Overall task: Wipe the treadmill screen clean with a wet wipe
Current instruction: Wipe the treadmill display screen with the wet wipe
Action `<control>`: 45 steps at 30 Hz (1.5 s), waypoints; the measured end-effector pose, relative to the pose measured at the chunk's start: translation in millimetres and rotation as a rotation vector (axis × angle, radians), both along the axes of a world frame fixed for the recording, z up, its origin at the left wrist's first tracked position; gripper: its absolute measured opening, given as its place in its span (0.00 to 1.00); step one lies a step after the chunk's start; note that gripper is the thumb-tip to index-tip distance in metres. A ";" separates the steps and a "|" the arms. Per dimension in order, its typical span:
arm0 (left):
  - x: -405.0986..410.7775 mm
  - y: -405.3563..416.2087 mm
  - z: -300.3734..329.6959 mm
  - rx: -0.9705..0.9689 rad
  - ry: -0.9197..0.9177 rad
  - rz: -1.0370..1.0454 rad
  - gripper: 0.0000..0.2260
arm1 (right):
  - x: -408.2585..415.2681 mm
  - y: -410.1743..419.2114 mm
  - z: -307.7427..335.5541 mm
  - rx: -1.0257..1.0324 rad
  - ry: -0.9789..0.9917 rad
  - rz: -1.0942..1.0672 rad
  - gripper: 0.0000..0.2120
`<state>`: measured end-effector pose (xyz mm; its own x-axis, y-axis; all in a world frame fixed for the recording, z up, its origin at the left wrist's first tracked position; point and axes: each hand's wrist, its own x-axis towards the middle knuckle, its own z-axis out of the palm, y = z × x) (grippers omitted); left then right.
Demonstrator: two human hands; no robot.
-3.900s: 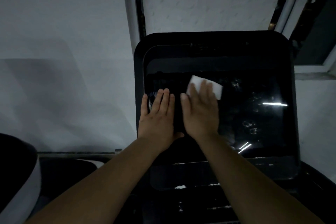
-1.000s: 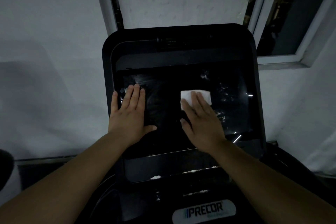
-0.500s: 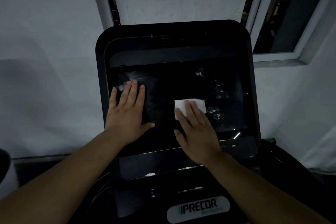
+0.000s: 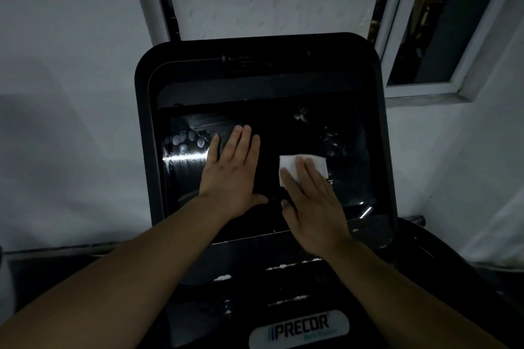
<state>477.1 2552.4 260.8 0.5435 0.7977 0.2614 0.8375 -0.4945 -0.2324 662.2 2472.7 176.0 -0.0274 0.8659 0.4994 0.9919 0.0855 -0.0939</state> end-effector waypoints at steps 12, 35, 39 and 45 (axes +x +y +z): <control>5.0 -4.3 3.3 0.006 0.033 0.036 0.58 | 1.4 14.2 19.0 -0.025 0.003 -0.018 0.31; 3.5 -2.4 0.9 0.023 0.048 0.041 0.58 | 13.0 -44.2 -34.3 -0.038 -0.040 0.022 0.32; 4.4 -3.5 1.1 0.025 0.038 0.036 0.58 | 18.2 -19.8 -17.1 -0.001 -0.032 -0.007 0.31; 2.4 -2.3 -0.4 0.033 0.036 0.030 0.57 | 24.6 39.7 39.8 0.038 -0.031 -0.051 0.31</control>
